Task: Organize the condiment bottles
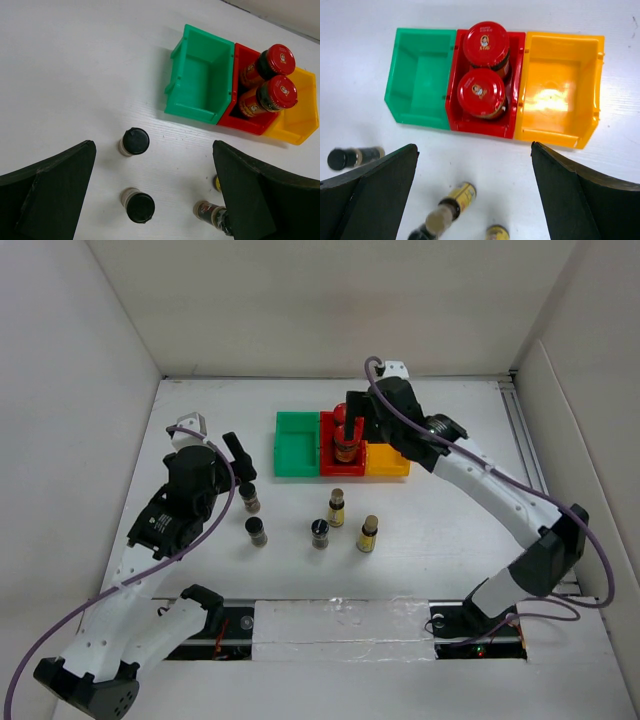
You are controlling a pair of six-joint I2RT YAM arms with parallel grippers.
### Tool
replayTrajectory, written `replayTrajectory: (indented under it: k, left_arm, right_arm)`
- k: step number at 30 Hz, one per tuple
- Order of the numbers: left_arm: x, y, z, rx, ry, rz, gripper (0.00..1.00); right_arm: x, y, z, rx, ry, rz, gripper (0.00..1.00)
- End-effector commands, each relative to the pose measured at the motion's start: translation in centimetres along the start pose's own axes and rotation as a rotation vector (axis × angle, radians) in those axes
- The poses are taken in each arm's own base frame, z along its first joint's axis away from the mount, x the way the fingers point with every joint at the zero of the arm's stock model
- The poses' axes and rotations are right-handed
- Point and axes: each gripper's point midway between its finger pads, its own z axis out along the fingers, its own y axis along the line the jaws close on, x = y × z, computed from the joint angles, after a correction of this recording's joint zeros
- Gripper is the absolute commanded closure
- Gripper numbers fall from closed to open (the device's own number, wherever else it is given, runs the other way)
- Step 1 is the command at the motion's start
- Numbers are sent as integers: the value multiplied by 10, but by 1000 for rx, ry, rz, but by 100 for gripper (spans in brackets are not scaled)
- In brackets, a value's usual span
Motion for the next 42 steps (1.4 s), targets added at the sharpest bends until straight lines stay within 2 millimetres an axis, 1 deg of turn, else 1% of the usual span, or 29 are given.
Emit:
replayTrajectory:
  k: [1,2,3,4,5,8,9,10,11,12,15,16,18,20,21,22,23,24,26,27,28,30,32,34,35,38,39,40,42]
  left_arm:
    - [-7,6,-2,-28,-37,-17,1]
    - [-7,8,-1,-39,-36,-17,1]
    - [-7,9,-2,-41,-39,-18,1]
    - [-8,9,-3,-41,-43,-23,1]
    - [-8,9,-3,-45,-44,-24,1]
    - [-9,11,-3,-53,-46,-24,1]
    - [-8,11,-3,-53,-44,-27,1]
    - [-8,11,-3,-54,-45,-25,1]
    - [-9,12,-3,-56,-48,-27,1]
    - [-9,12,-3,-56,-48,-27,1]
    - [-8,11,-3,-57,-46,-25,1]
    - [-8,11,-2,-55,-44,-26,1]
    - [-7,11,-2,-53,-43,-24,1]
    - [-8,10,-3,-51,-43,-27,1]
    - [-7,11,-3,-51,-40,-25,1]
    - [-7,11,-2,-52,-42,-23,1]
    - [-7,10,-2,-47,-39,-21,1]
    - [-7,9,-2,-46,-38,-21,1]
    - [-7,9,-2,-43,-36,-20,1]
    - [-7,9,-2,-42,-38,-22,1]
    - [-7,9,-3,-43,-40,-23,1]
    - [-8,9,-4,-40,-44,-23,1]
    - [-7,8,-3,-35,-41,-23,1]
    - [-7,7,-3,-29,-39,-21,1]
    - [-7,7,-3,-27,-40,-21,1]
    - [-7,7,-3,-28,-40,-22,1]
    - [-7,6,-4,-24,-41,-23,1]
    - [-8,7,-4,-25,-42,-23,1]
    - [-8,6,-4,-23,-43,-23,1]
  right_arm:
    - [3,5,-34,-65,-5,-63,0]
    - [11,12,-42,-93,10,-88,1]
    - [22,11,-49,-97,41,-117,2]
    - [24,13,-59,-117,43,-127,3]
    - [34,21,-67,-149,64,-150,4]
    - [56,24,-81,-177,106,-180,8]
    - [66,26,-87,-179,128,-202,8]
    - [75,24,-89,-165,142,-197,9]
    - [80,16,-95,-125,138,-205,12]
    - [84,16,-97,-127,148,-216,12]
    - [100,-2,-101,-65,176,-228,16]
    - [105,-6,-100,-56,190,-233,16]
    - [118,-15,-100,-32,222,-236,19]
    - [129,-13,-106,-43,246,-237,23]
    - [134,-17,-106,-37,256,-237,24]
    - [140,-15,-107,-44,264,-235,25]
    - [144,-13,-107,-60,270,-231,27]
    - [155,-17,-104,-57,293,-239,28]
    - [165,-16,-100,-70,311,-237,31]
    - [174,-19,-97,-62,329,-247,33]
    - [179,-18,-94,-67,337,-252,33]
    - [183,-14,-88,-80,331,-256,38]
    - [192,-14,-83,-80,360,-267,40]
    - [195,-10,-79,-95,358,-273,41]
    - [200,-7,-75,-104,367,-276,41]
    - [209,-4,-69,-108,390,-283,42]
    - [209,-6,-66,-103,393,-280,44]
    - [212,-6,-65,-99,401,-283,48]
    - [217,-9,-63,-84,422,-291,53]
